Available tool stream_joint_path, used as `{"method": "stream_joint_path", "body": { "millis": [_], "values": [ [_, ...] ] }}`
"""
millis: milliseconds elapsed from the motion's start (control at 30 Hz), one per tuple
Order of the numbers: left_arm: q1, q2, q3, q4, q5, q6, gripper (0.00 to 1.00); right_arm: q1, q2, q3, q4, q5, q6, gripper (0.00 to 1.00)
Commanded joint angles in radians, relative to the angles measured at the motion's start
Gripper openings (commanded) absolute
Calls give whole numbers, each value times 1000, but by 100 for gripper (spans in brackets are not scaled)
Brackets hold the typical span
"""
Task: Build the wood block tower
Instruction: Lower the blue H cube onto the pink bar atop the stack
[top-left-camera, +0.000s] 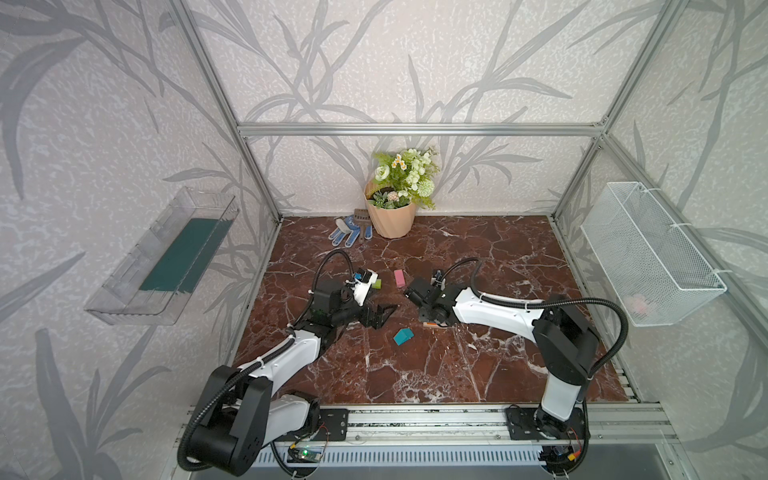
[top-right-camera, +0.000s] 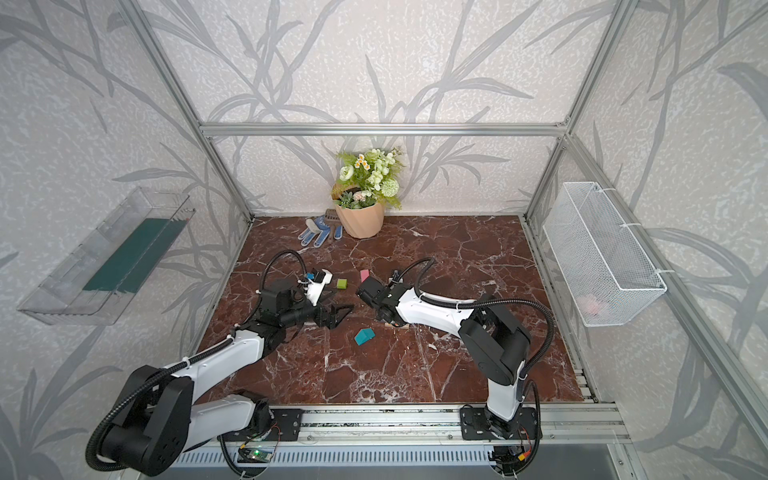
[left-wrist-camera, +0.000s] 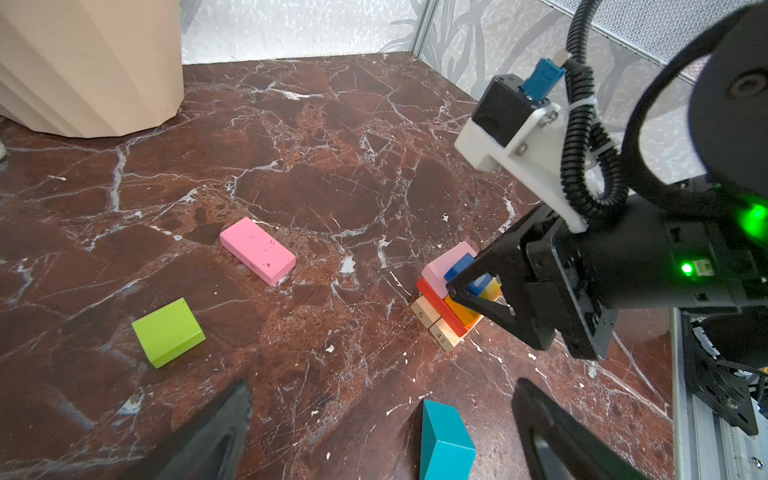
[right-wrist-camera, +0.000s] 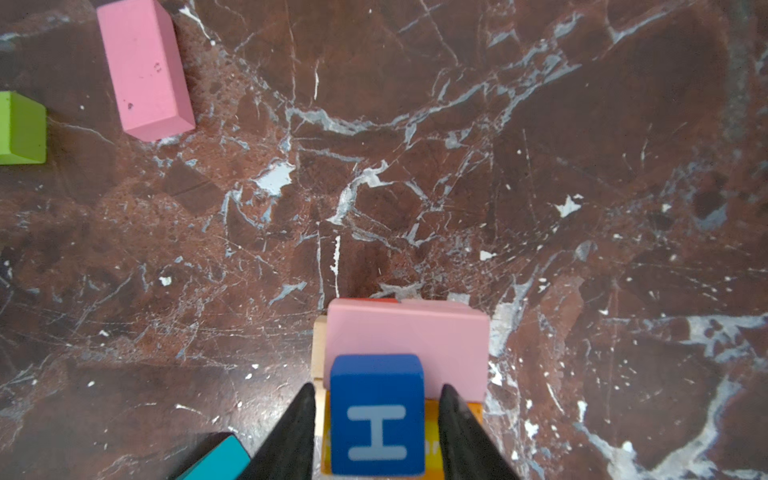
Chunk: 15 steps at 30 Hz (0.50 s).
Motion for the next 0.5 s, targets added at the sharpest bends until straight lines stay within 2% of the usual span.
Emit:
{"method": "stream_joint_path", "body": {
  "millis": [0, 467],
  "values": [
    [-7, 0, 1, 2, 16, 29, 99, -4, 12, 18, -16, 13, 4, 48],
    [-7, 0, 2, 1, 15, 32, 99, -5, -14, -11, 28, -14, 20, 46]
  ]
}}
